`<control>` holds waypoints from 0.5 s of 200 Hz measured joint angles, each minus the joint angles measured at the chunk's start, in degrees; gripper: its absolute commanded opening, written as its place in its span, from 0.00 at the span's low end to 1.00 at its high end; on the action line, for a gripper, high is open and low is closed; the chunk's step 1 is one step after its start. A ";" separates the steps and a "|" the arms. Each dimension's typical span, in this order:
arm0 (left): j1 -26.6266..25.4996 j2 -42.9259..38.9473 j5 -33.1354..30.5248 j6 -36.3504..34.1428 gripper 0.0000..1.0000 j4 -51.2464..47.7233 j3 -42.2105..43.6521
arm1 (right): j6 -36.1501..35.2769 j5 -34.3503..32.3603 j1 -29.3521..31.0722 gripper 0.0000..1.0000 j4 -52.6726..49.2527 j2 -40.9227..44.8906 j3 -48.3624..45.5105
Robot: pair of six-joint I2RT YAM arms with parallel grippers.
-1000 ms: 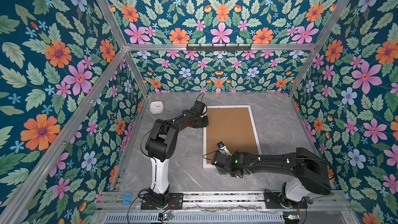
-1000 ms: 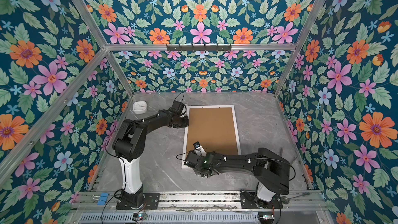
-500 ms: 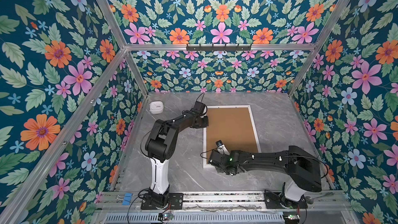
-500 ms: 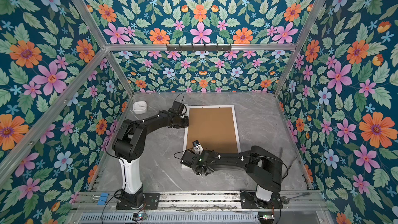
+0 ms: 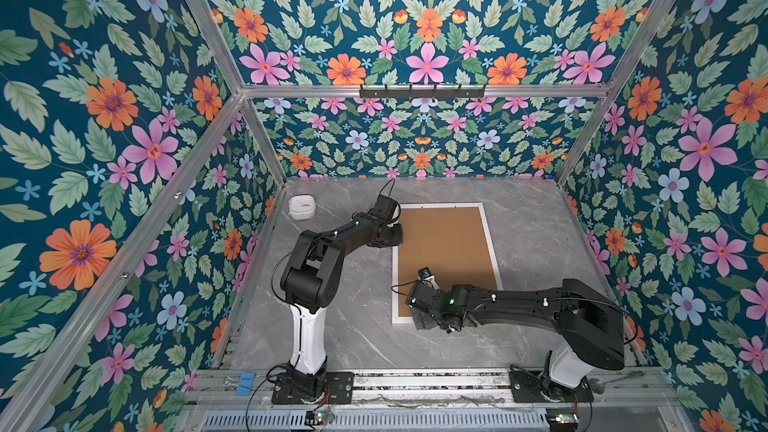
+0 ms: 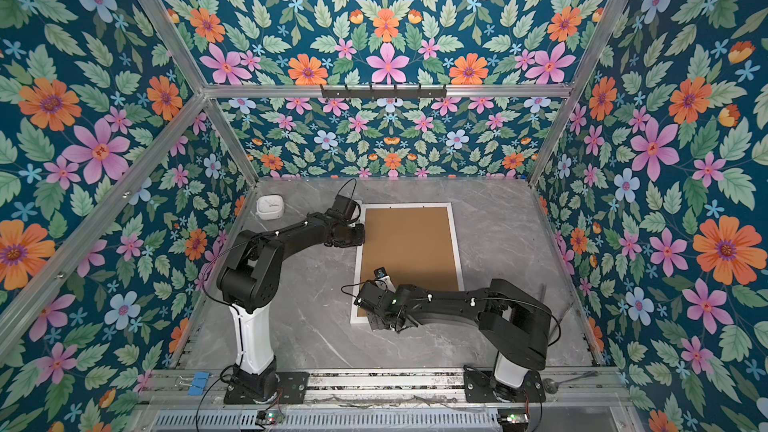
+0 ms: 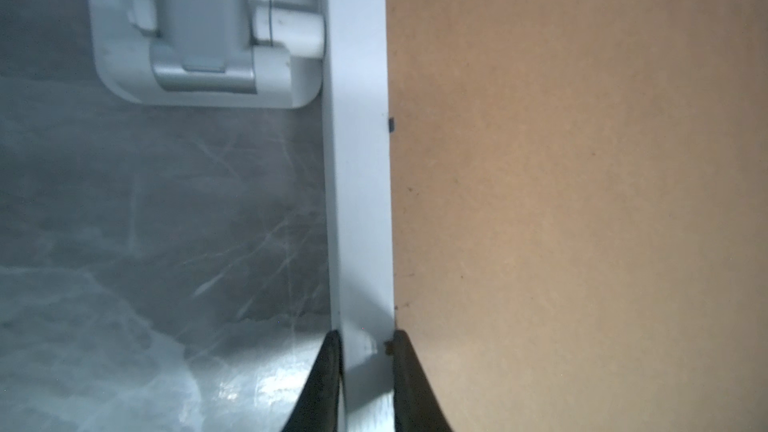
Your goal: Put the photo into the frame
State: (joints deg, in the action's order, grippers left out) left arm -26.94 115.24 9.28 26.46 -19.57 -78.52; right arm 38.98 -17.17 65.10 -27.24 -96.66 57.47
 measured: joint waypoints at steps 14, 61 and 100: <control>0.00 0.00 -0.04 -0.02 0.21 -0.02 0.00 | -0.17 0.68 -0.24 0.97 -0.04 -0.24 0.24; -0.04 0.00 -0.15 -0.02 0.21 -0.11 -0.04 | -0.55 3.04 -1.46 0.96 -2.03 -1.95 2.03; -0.07 0.00 -0.22 -0.04 0.23 -0.59 -0.39 | -0.61 3.87 -1.97 0.96 -3.85 -1.64 3.50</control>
State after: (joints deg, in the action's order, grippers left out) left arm -27.00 115.24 9.06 26.41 -20.16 -78.91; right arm 38.37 -13.30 63.13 -31.09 -98.30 60.97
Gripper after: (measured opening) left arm 0.217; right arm 0.962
